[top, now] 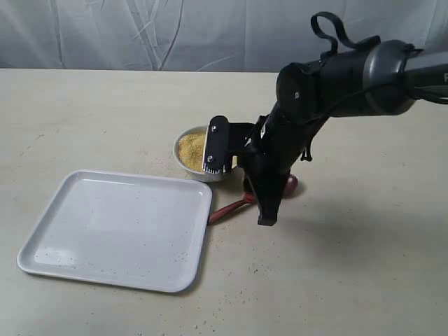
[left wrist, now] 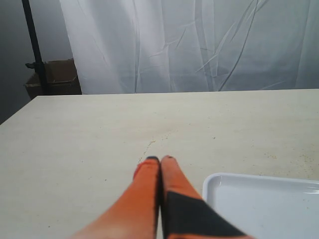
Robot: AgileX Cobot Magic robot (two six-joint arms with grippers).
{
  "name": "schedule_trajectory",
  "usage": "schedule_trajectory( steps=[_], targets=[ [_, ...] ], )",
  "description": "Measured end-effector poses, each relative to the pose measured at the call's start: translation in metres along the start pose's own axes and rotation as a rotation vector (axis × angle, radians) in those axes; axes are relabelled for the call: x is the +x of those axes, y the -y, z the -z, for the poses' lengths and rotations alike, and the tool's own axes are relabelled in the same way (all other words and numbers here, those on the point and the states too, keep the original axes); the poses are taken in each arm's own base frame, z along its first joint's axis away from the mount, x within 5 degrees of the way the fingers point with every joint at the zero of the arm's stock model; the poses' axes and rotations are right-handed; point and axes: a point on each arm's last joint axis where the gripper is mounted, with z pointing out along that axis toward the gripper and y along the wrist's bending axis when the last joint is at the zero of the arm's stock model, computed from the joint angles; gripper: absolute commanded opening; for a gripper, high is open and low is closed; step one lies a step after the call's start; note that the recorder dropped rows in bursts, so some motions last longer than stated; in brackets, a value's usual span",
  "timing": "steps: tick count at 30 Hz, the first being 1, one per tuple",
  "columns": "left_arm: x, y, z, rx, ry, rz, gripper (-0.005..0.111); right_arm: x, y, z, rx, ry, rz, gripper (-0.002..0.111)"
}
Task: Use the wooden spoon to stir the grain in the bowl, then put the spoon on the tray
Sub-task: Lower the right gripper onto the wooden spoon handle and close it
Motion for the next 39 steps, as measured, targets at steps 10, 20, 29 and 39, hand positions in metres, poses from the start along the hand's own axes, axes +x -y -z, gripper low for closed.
schedule_trajectory(
  steps=[10,20,29,39],
  targets=[
    [0.0,0.0,0.0,0.0,0.0,0.0,0.0,0.004,0.001,-0.026,-0.014,-0.019,0.071,0.031],
    [0.0,0.0,0.0,0.0,0.0,0.0,0.0,0.002,0.006,-0.03,0.035,0.008,0.063,0.031],
    [0.0,0.0,0.0,0.0,0.0,0.0,0.0,0.002,0.004,-0.03,0.02,0.003,0.061,0.031],
    [0.0,0.0,0.0,0.0,0.0,0.0,0.0,0.003,0.002,-0.035,-0.005,0.005,0.037,0.0]
  ],
)
